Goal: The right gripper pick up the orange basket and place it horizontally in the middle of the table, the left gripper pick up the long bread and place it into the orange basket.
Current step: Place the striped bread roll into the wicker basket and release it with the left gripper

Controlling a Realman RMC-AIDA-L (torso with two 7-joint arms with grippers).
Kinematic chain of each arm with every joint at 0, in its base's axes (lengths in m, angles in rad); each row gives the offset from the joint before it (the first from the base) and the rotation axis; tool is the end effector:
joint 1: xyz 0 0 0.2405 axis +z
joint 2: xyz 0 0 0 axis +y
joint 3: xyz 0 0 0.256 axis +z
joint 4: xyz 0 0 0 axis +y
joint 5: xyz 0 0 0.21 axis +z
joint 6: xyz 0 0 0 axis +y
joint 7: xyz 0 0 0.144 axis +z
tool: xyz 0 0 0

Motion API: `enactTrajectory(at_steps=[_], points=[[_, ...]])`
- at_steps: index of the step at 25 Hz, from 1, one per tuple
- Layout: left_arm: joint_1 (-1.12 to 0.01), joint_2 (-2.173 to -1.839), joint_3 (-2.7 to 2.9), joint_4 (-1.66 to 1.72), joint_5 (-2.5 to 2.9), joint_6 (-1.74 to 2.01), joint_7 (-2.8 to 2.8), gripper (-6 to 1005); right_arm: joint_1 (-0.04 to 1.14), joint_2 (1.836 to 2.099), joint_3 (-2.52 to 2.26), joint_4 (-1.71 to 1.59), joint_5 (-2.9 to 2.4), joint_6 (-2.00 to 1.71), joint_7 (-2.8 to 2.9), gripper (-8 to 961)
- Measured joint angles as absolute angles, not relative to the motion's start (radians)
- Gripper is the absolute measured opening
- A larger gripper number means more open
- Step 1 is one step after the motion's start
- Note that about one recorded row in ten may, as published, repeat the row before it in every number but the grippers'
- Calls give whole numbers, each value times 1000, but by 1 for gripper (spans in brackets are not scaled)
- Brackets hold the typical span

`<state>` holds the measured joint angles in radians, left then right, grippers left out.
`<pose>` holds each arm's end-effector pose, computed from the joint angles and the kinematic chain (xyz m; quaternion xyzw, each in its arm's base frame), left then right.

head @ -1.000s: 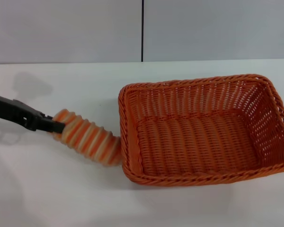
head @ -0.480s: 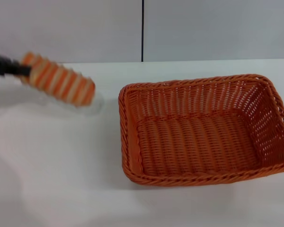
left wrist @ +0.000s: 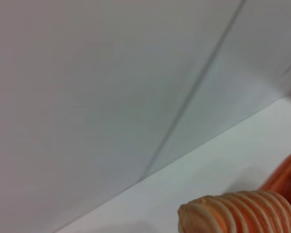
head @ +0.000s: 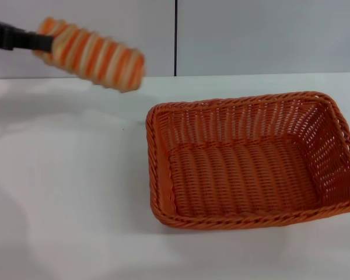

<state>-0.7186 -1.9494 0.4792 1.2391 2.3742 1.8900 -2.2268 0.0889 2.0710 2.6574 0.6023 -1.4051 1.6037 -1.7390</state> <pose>-0.2070 0.3688 0.1530 -0.8989 -0.3843 -0.1099 0.1793 0.3689 0.2225 0.0906 -0.6974 0.3749 0.4675 0.3931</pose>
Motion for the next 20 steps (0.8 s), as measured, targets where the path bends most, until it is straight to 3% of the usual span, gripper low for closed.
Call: enactTrajectory(at_steps=[6, 7, 11, 20], points=[[-693, -1992, 490, 1254, 2239, 1953, -2268, 168, 89, 2070, 2655, 602, -1405, 1605, -1739, 460], [-667, -2024, 521, 1278, 2188, 1966, -2268, 167, 89, 2069, 2654, 602, -1405, 1605, -1738, 460], [-607, -2068, 614, 1329, 2116, 1931, -2273, 164, 85, 2070, 2651, 602, -1405, 1606, -1738, 461], [-375, -2066, 1035, 1412, 1867, 1644, -2286, 155, 82, 2073, 2649, 583, -1405, 1608, -1741, 458]])
